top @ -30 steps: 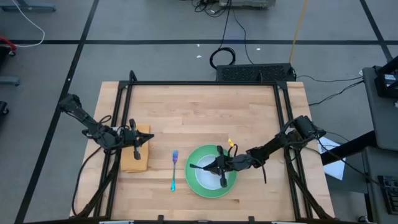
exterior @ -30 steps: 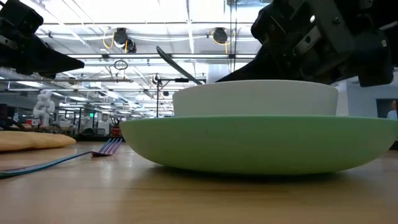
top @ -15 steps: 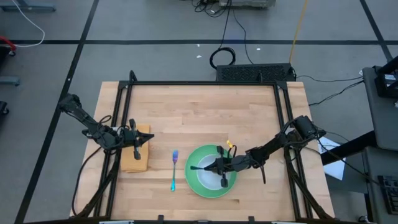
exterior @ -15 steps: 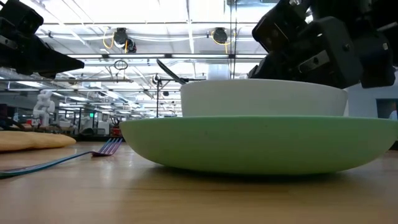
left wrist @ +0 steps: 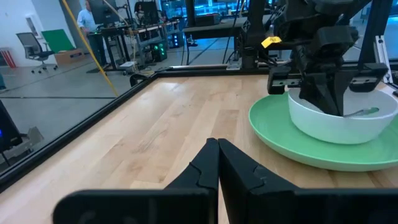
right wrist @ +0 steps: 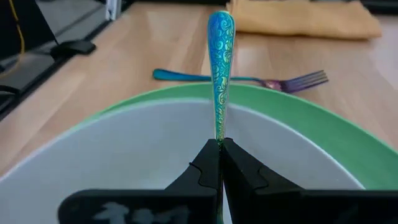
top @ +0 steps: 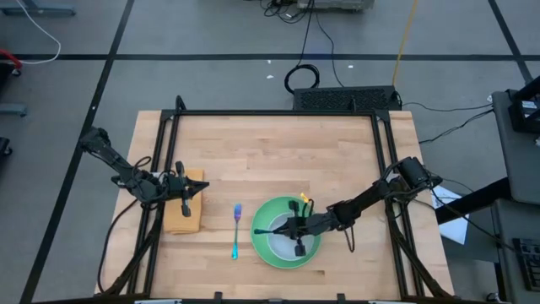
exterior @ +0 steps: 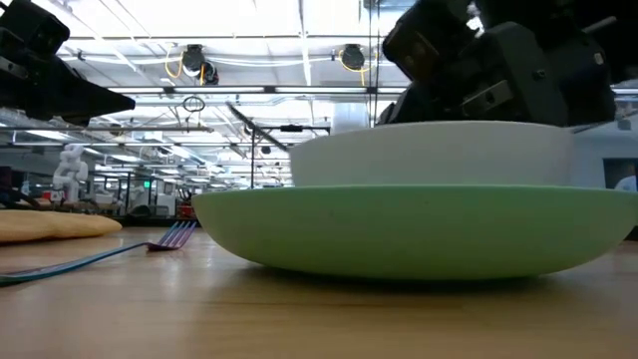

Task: Set table place
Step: Put the violet spoon on the white bowl

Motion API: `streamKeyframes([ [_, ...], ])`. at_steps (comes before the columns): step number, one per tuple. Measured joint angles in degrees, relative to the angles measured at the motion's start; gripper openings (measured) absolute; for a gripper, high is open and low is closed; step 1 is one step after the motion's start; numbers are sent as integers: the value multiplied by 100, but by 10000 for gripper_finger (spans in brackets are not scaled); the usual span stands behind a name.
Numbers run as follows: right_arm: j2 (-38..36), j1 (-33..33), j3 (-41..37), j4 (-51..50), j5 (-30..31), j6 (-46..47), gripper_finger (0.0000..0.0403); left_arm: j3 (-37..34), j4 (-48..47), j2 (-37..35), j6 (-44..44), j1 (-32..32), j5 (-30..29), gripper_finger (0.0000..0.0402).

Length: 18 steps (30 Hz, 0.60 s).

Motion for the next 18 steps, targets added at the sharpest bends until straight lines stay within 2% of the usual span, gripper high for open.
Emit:
streamKeyframes([
  [4,-2,-14,259,-602,-2,108,0,0,-2,0,-2,0,0,10],
  [18,-4,-49,264,-661,-1,199,0,0,-1,0,-4,0,0,10],
])
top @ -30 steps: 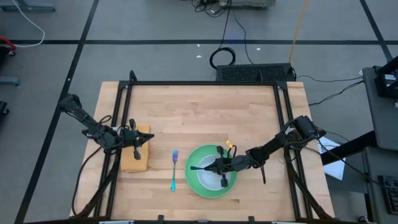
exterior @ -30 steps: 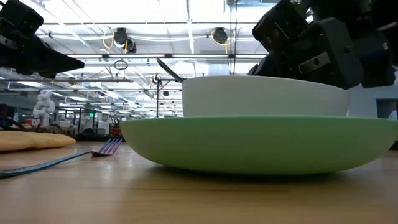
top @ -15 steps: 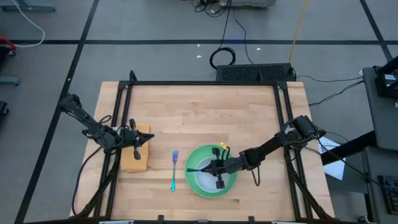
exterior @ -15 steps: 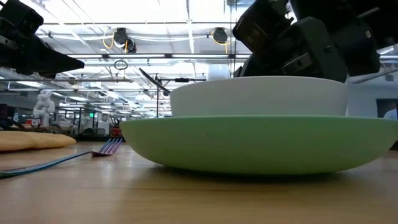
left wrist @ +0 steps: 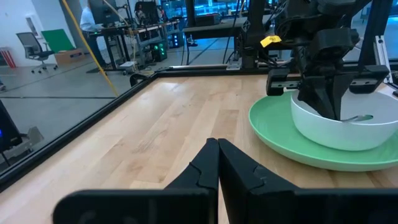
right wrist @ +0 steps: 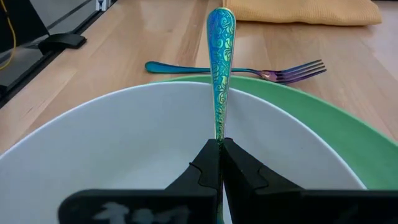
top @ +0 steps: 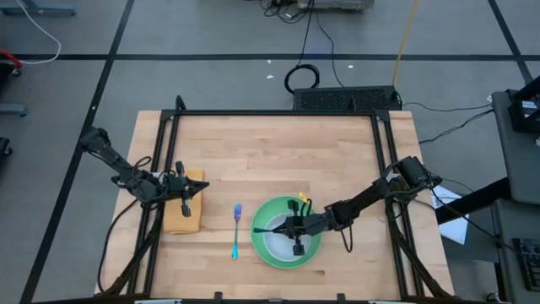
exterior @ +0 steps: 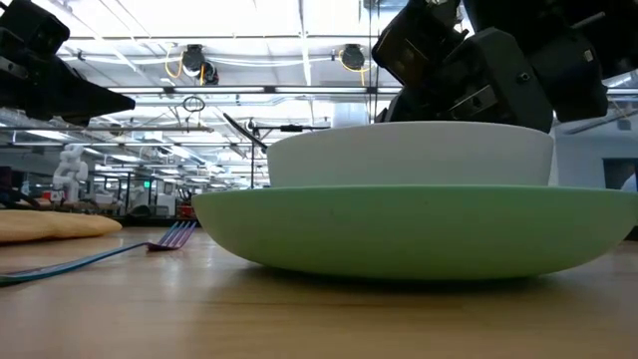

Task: Set table place
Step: Put the violet spoon on the white bowl

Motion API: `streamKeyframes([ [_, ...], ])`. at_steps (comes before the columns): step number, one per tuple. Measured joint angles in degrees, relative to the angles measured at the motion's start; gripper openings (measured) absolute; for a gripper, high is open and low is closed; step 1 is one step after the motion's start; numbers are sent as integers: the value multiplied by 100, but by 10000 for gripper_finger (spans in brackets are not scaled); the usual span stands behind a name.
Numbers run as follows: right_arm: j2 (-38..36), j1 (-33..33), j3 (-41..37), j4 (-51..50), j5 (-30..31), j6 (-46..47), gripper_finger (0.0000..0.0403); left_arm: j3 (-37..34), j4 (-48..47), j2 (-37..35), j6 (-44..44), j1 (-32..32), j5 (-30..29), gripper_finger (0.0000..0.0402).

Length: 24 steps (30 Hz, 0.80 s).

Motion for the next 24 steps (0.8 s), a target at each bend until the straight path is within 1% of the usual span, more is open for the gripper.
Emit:
streamKeyframes([
  [6,0,0,0,-7,1,10,1,0,0,0,0,0,0,10],
  [18,0,-7,0,-88,-4,241,30,0,0,0,-8,0,0,10],
  [24,0,-20,0,-76,-148,261,51,0,-1,0,-24,0,0,10],
])
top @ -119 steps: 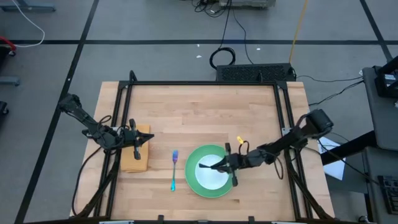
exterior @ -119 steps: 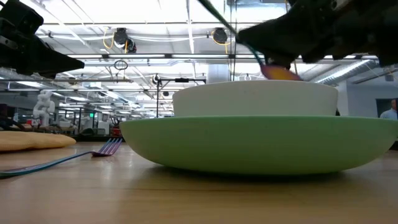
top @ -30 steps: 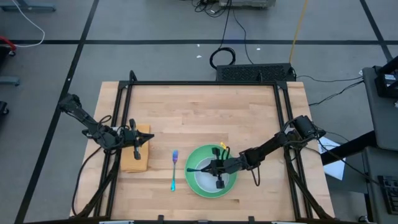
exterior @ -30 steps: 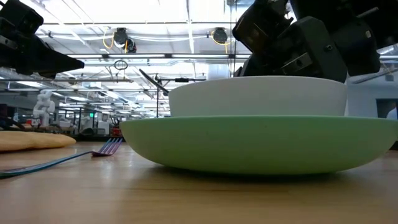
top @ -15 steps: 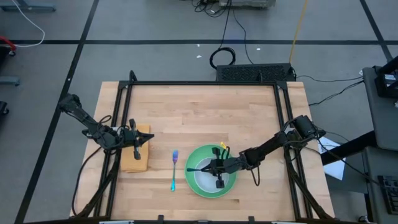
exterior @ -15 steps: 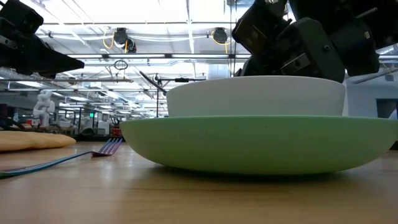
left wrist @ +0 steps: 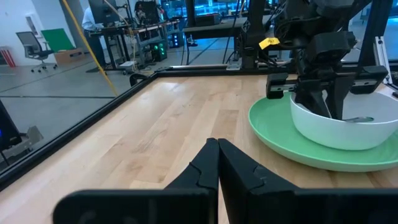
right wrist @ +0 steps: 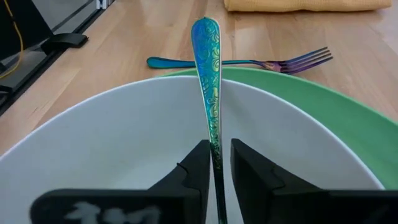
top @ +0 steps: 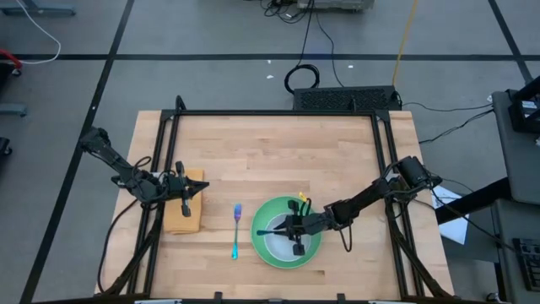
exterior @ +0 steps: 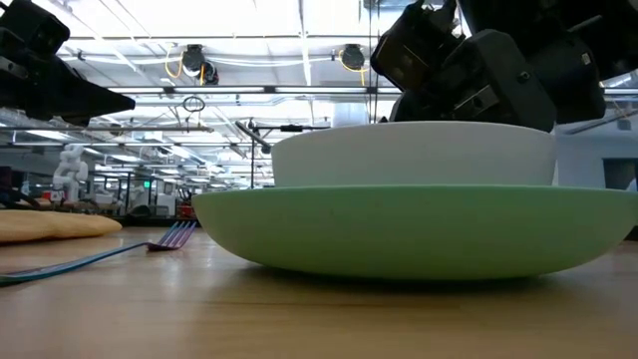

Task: Set table place
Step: Put the violet spoon on the white bowl, then return to Home Position

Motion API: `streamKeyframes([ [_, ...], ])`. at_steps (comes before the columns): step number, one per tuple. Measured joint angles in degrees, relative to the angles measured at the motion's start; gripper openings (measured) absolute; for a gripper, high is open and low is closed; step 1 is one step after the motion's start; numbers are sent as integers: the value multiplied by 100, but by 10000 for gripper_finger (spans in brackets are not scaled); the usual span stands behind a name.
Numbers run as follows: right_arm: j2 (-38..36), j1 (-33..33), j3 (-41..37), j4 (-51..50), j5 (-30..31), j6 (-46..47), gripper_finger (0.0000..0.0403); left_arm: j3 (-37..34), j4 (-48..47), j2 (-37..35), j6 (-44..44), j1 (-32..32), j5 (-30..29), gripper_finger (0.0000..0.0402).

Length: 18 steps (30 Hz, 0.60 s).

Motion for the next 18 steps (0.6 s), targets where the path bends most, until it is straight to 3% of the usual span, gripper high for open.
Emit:
streamKeyframes([
  [18,-589,-11,-7,-112,-15,-42,97,0,4,0,0,0,50,10],
])
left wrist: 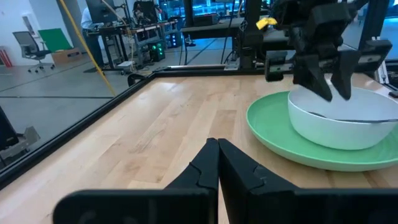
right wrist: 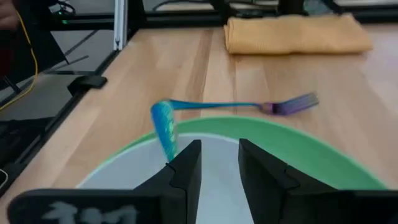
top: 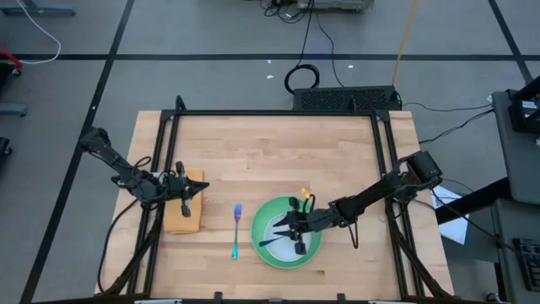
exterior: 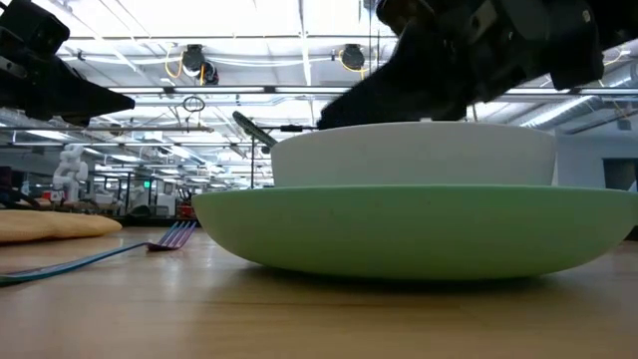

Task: Set table place
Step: Return to Home Position

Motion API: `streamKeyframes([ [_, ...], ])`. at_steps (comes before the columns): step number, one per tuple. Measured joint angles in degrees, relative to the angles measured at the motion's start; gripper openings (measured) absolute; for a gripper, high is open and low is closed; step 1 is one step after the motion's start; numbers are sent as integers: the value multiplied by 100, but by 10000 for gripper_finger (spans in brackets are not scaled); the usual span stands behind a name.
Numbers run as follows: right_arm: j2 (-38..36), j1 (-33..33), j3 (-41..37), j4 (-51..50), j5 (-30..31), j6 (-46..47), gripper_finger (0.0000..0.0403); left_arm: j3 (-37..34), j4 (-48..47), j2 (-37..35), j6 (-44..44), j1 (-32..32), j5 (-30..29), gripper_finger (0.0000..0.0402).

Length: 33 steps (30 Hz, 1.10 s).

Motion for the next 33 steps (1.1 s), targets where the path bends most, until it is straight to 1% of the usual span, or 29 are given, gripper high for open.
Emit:
streamKeyframes([
  [3,-154,1,0,-89,1,-111,94,0,0,0,0,0,0,10],
  [5,-230,1,-4,-199,2,-199,80,0,0,0,0,0,0,10],
  [7,-311,-5,-30,-200,-4,-297,55,0,0,0,1,0,0,10],
  [9,-391,-29,-68,-170,-10,-402,20,0,0,0,15,0,0,10],
  [10,-440,-42,-107,-174,-12,-442,11,0,0,0,24,0,0,10],
  [14,-731,-144,-288,-179,-22,-474,6,0,75,1,57,-3,-55,4],
  [17,-1151,-238,-614,-72,-18,-575,1,0,308,0,278,-74,-144,3],
  [20,-1642,-312,-1126,333,-13,-594,1,0,339,0,479,-251,-176,2],
  [22,-2012,-347,-1453,568,-7,-641,1,0,334,0,599,-401,-382,2],
  [26,-2740,-352,-2006,543,185,-1060,0,0,378,0,886,-715,-869,1],
  [29,-3387,-476,-2380,572,211,-1234,0,0,545,0,1172,-867,-1161,1],
  [33,-4313,-868,-2964,536,217,-1175,0,0,957,0,1548,-968,-1249,1],
])
